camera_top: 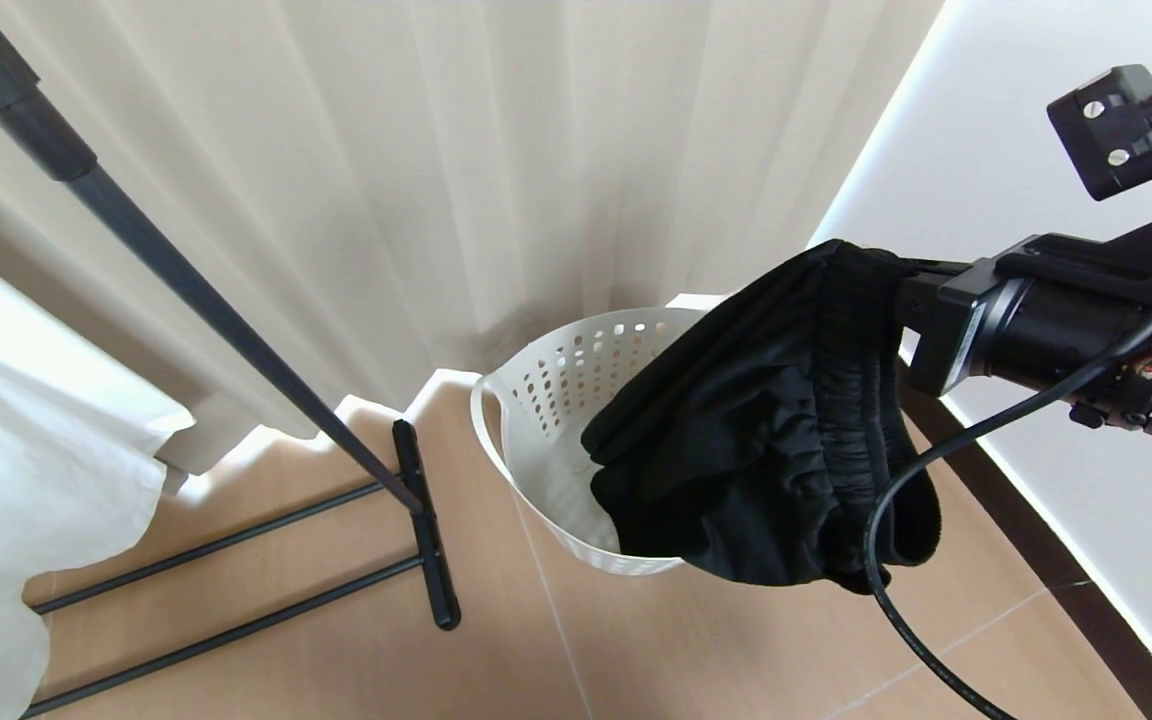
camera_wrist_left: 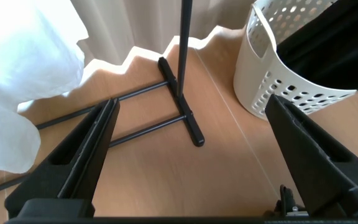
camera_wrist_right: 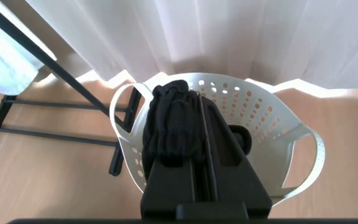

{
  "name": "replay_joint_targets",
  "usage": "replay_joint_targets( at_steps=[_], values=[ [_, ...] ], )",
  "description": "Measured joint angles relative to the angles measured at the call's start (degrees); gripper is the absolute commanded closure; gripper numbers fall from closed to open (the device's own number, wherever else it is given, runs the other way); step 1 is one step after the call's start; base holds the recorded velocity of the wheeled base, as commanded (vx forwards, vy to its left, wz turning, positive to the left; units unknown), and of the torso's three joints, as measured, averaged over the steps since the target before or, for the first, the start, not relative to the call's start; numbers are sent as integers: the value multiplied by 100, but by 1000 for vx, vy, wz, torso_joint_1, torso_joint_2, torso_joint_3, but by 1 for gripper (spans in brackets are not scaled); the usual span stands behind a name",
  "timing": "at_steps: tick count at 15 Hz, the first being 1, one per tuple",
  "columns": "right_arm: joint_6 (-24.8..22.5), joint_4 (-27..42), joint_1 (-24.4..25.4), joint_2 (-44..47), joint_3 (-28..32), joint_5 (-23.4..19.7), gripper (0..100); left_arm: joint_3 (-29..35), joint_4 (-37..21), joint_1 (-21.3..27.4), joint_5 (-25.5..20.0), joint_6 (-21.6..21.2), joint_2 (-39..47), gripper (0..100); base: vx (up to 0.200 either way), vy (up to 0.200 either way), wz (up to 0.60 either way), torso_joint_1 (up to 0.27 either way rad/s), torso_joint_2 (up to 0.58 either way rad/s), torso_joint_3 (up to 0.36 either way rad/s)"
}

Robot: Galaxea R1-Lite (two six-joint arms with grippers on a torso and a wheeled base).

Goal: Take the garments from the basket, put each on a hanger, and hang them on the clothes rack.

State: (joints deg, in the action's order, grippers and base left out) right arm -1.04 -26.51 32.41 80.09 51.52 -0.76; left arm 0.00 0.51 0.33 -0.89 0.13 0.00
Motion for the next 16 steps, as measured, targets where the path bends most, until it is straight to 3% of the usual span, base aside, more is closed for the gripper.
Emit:
replay_joint_targets(
  at_steps=[9, 16],
  values=[
    [6, -4, 0, -18, -116, -44, 100, 0, -2, 0, 0, -6, 0, 0, 0, 0, 0, 2, -4, 193],
    [2, -11, 0, -2, -146, -37, 100, 0, 4, -4, 0, -4, 0, 0, 0, 0, 0, 33, -371, -132]
  ],
)
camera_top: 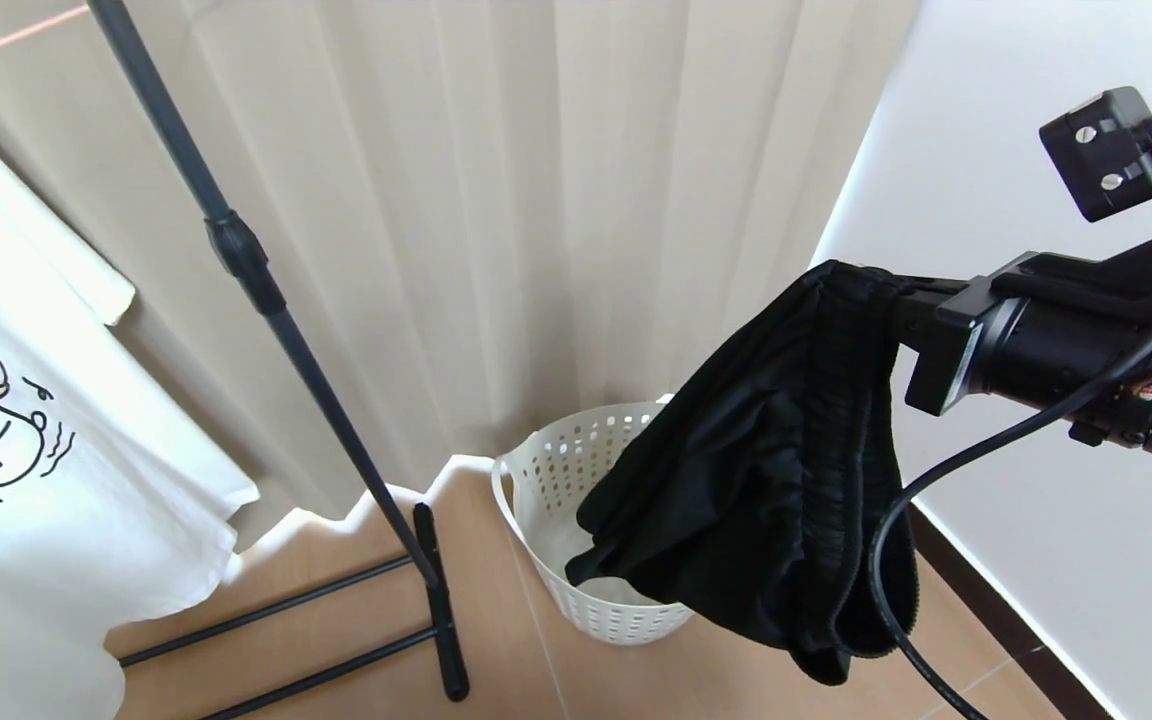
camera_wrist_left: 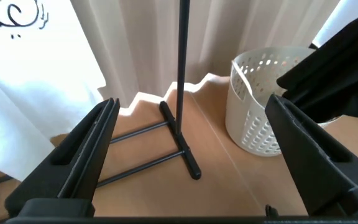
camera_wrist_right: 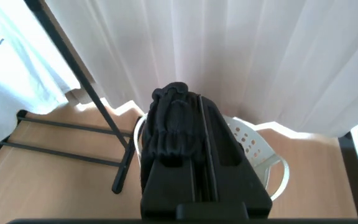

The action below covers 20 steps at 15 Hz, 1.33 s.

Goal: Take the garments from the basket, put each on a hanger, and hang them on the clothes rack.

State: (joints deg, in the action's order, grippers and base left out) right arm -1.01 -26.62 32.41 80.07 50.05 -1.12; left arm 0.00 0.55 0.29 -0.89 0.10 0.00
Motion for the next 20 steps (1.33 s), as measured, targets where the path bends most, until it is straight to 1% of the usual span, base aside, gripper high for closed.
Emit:
replay_joint_targets(
  at_steps=[4, 9, 16, 20],
  values=[
    [0, 2, 0, 5, 0, 9, 100, 0, -1, 4, 0, 1, 0, 0, 0, 0, 0, 113, -450, -155],
    [-2, 7, -1, -11, -15, 11, 100, 0, 0, 4, -6, -2, 0, 0, 0, 0, 0, 150, -471, -274],
    [-2, 9, -1, -9, -28, 9, 100, 0, -9, 6, -6, 1, 0, 0, 0, 0, 0, 192, -505, -212],
    [-5, 2, -1, -9, -30, 11, 100, 0, -1, 6, -1, 6, 0, 0, 0, 0, 0, 226, -546, -290]
  ],
)
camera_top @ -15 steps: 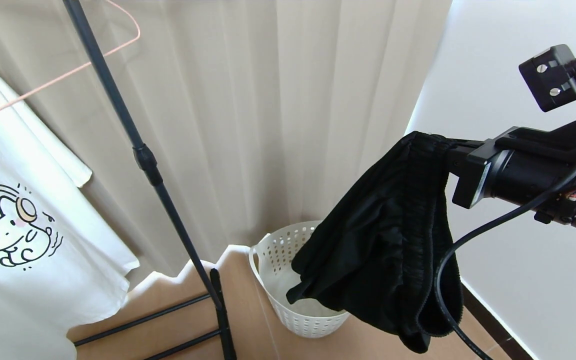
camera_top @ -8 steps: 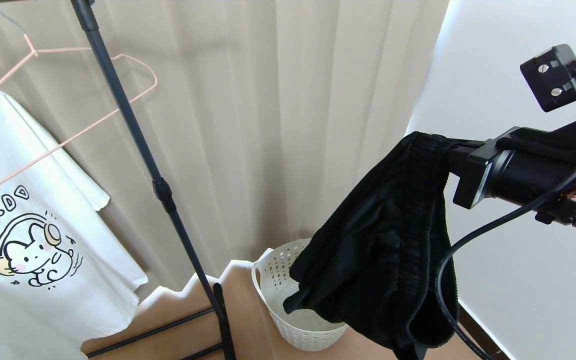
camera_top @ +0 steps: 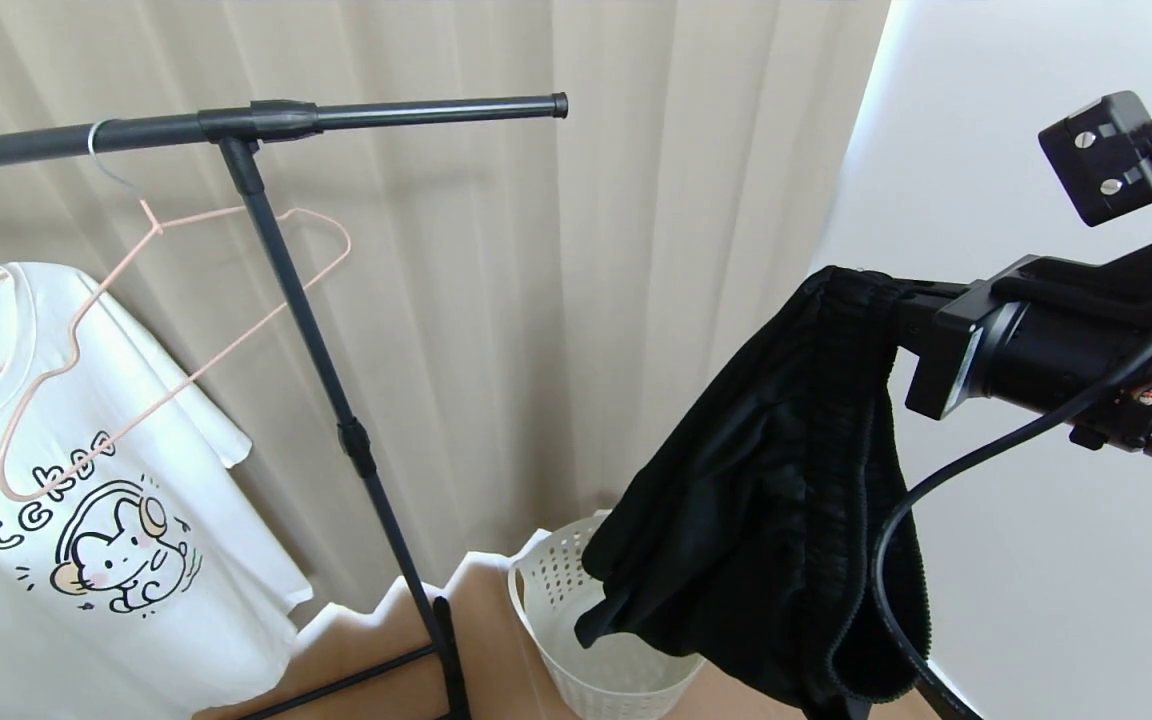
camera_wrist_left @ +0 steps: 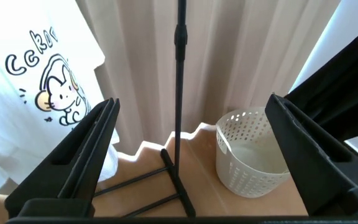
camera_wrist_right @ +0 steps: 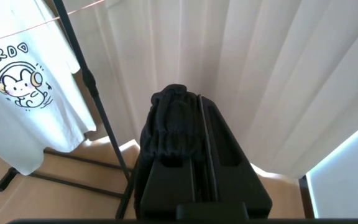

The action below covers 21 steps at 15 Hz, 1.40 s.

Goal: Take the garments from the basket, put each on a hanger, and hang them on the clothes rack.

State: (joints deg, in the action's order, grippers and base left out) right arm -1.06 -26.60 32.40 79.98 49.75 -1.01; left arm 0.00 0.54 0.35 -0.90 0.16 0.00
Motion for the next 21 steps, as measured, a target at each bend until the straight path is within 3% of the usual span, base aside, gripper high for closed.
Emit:
replay_joint_targets(
  at_steps=[7, 21],
  values=[
    [-5, 5, 1, 2, 0, 0, 100, 0, -2, 0, 12, 9, 0, 0, 0, 0, 0, 244, -560, -306],
    [-13, 5, -18, 11, -37, -5, 100, 0, -2, 0, 6, 2, 0, 0, 0, 0, 0, 172, -369, -200]
  ],
)
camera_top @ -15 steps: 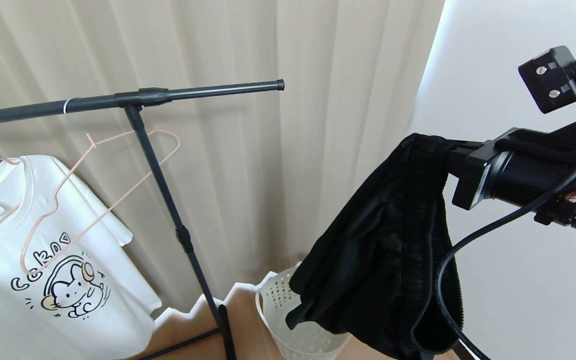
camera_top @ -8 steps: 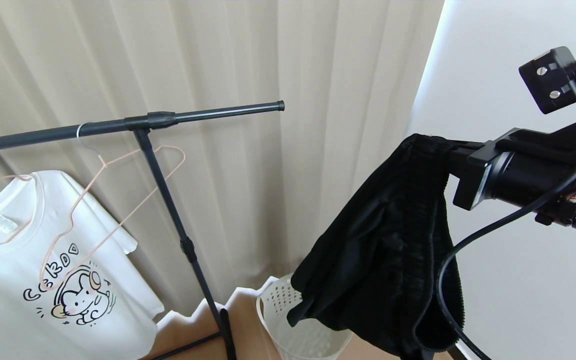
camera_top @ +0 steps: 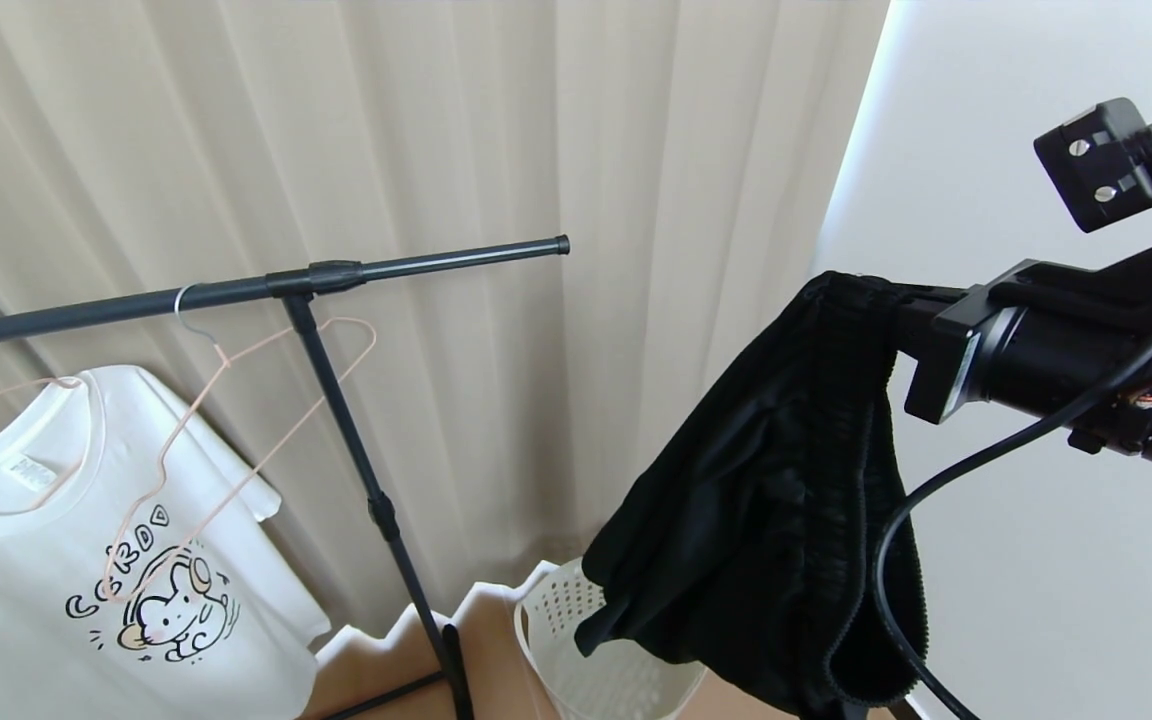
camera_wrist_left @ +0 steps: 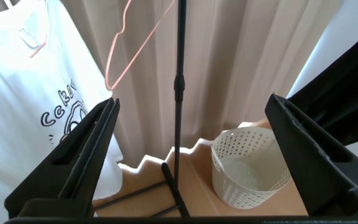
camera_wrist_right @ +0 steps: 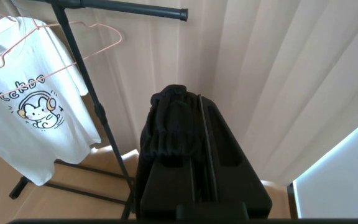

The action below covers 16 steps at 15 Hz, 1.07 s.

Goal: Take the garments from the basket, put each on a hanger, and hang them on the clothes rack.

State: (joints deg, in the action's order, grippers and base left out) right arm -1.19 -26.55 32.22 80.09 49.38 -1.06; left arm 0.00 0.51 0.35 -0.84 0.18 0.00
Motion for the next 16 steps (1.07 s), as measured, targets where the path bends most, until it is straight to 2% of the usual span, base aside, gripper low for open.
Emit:
replay_joint_targets(
  at_steps=[8, 11, 16],
  values=[
    [5, -5, -13, 9, -35, 2, 100, 0, -2, 0, -2, -2, 0, 0, 0, 0, 0, 135, -277, -147],
    [7, -22, -26, 15, -60, 2, 100, 0, 0, -2, 2, 2, 0, 0, 0, 0, 0, 11, -28, -7],
    [-35, -196, -102, 83, -101, 5, 100, 0, 0, -6, 5, 4, 0, 0, 0, 0, 600, 5, -5, 3]
  ],
)
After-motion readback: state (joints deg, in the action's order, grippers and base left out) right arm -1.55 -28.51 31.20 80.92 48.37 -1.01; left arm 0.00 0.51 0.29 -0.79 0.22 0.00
